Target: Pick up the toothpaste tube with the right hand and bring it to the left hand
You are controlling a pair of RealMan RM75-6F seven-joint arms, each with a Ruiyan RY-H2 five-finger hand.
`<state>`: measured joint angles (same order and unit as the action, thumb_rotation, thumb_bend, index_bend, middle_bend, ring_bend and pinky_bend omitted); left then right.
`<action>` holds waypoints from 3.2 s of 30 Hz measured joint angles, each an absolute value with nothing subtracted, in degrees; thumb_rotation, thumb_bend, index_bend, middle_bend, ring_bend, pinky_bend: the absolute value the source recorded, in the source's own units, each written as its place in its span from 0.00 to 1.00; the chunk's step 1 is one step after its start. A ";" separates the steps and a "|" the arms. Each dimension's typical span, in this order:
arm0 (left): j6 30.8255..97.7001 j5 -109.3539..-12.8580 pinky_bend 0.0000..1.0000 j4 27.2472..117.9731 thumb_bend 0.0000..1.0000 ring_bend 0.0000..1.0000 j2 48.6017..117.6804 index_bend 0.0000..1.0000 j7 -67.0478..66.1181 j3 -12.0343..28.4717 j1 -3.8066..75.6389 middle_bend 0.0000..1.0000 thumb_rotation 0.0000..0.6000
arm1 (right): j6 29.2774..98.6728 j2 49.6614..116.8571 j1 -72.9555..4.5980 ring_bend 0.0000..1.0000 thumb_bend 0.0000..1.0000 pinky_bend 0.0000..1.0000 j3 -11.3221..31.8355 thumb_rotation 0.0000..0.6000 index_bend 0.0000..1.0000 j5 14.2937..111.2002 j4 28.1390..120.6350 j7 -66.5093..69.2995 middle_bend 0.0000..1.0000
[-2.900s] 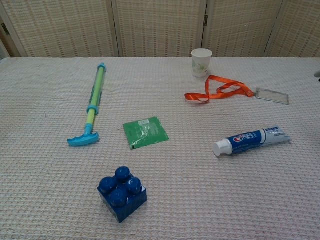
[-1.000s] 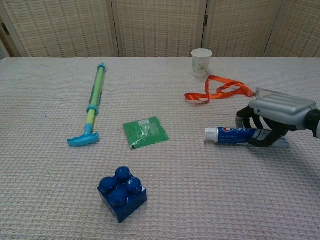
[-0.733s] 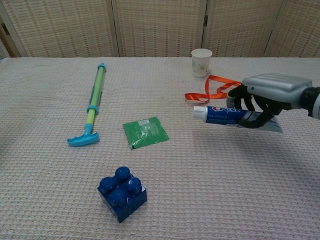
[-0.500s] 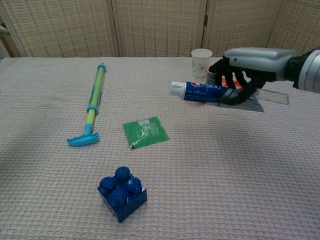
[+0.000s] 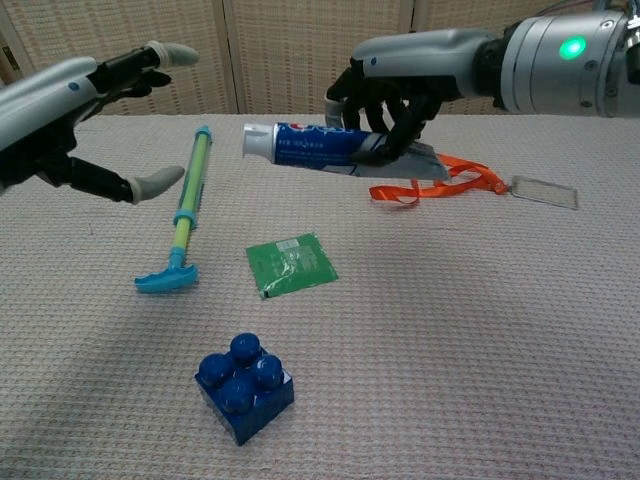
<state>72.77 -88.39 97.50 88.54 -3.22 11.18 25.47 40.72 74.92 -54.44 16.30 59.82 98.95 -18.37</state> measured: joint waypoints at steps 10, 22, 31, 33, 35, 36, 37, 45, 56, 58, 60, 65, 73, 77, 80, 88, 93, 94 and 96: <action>72.25 -84.01 0.00 95.86 0.39 0.00 94.22 0.00 -7.20 12.24 27.67 0.00 1.00 | 41.44 77.59 -58.47 0.68 0.77 0.65 14.47 1.00 0.74 55.41 98.93 -20.70 0.67; 72.69 -81.51 0.00 95.50 0.39 0.00 96.01 0.00 -10.12 12.32 28.64 0.00 1.00 | 41.87 78.54 -60.39 0.68 0.79 0.65 13.08 1.00 0.75 54.62 98.52 -19.93 0.67; 72.74 -80.03 0.00 94.30 0.39 0.00 96.08 0.00 -10.62 12.24 28.94 0.00 1.00 | 42.34 77.90 -60.81 0.68 0.79 0.66 12.30 1.00 0.76 54.87 99.03 -19.13 0.68; 72.77 -79.80 0.00 94.09 0.39 0.00 96.05 0.00 -10.59 12.17 28.93 0.00 1.00 | 42.49 77.75 -60.86 0.68 0.79 0.66 12.14 1.00 0.76 54.96 99.20 -19.06 0.68; 73.04 -79.64 0.00 93.89 0.39 0.00 95.95 0.00 -10.50 12.13 28.85 0.00 1.00 | 42.63 77.54 -60.91 0.69 0.79 0.66 11.94 1.00 0.76 55.00 99.45 -19.01 0.68; 73.11 -79.54 0.00 93.82 0.39 0.00 95.86 0.00 -10.50 12.11 28.81 0.00 1.00 | 42.69 77.45 -60.93 0.69 0.79 0.66 11.86 1.00 0.76 55.01 99.55 -18.99 0.68; 73.21 -79.41 0.00 93.76 0.39 0.00 95.74 0.00 -10.47 12.11 28.75 0.00 1.00 | 42.80 77.38 -60.96 0.69 0.79 0.66 11.74 1.00 0.76 55.03 99.61 -18.98 0.68; 73.77 -78.88 0.00 93.80 0.42 0.00 95.12 0.00 -10.38 11.99 28.48 0.00 1.00 | 43.27 77.08 -61.10 0.69 0.79 0.66 11.02 1.00 0.77 55.08 100.13 -18.99 0.69; 73.96 -78.28 0.00 93.17 0.50 0.00 95.38 0.00 -10.11 11.86 28.59 0.00 1.00 | 43.35 77.02 -61.90 0.70 0.83 0.66 10.33 1.00 0.78 54.21 100.80 -19.65 0.70; 74.01 -78.14 0.00 93.06 0.51 0.00 95.38 0.00 -10.06 11.91 28.61 0.00 1.00 | 43.25 77.02 -62.15 0.71 0.83 0.66 10.14 1.00 0.78 53.91 100.84 -19.89 0.71; 74.06 -78.04 0.00 93.00 0.52 0.00 95.35 0.00 -10.00 11.95 28.62 0.00 1.00 | 43.10 77.05 -62.32 0.71 0.83 0.67 9.99 1.00 0.79 53.64 100.82 -20.02 0.71; 74.24 -77.84 0.00 92.95 0.54 0.00 95.26 0.00 -9.93 12.06 28.63 0.00 1.00 | 42.81 77.21 -62.99 0.72 0.84 0.67 9.71 1.00 0.79 52.91 100.77 -20.41 0.71; 74.30 -77.31 0.00 92.72 0.55 0.00 95.06 0.00 -9.87 12.06 28.56 0.00 1.00 | 42.67 77.05 -63.63 0.72 0.85 0.68 9.25 1.00 0.79 51.96 100.93 -20.75 0.72; 74.36 -77.17 0.00 92.73 0.55 0.00 94.93 0.00 -9.62 12.14 28.55 0.00 1.00 | 42.73 77.02 -63.85 0.72 0.85 0.68 8.97 1.00 0.79 51.62 100.91 -20.92 0.72; 74.39 -77.16 0.00 92.87 0.55 0.00 94.83 0.00 -9.45 12.13 28.55 0.00 1.00 | 42.83 77.04 -64.04 0.73 0.85 0.68 8.89 1.00 0.79 51.38 100.91 -20.99 0.72; 74.75 -77.33 0.00 93.82 0.55 0.00 94.57 0.00 -9.57 12.12 28.52 0.00 1.00 | 42.93 77.83 -65.06 0.74 0.85 0.68 8.54 1.00 0.79 50.56 100.73 -22.26 0.72; 75.02 -77.37 0.00 95.01 0.55 0.00 94.03 0.00 -10.06 12.20 28.46 0.00 1.00 | 43.32 78.62 -66.05 0.74 0.85 0.68 8.09 1.00 0.79 49.16 100.50 -24.19 0.72; 75.13 -77.40 0.00 95.27 0.55 0.00 93.93 0.00 -10.28 12.22 28.46 0.00 1.00 | 43.39 78.86 -66.36 0.74 0.85 0.68 7.97 1.00 0.79 48.70 100.46 -24.70 0.72; 75.20 -77.43 0.00 95.62 0.55 0.00 93.84 0.00 -10.48 12.23 28.47 0.00 1.00 | 43.50 79.27 -66.86 0.74 0.85 0.68 7.83 1.00 0.79 48.02 100.42 -25.40 0.72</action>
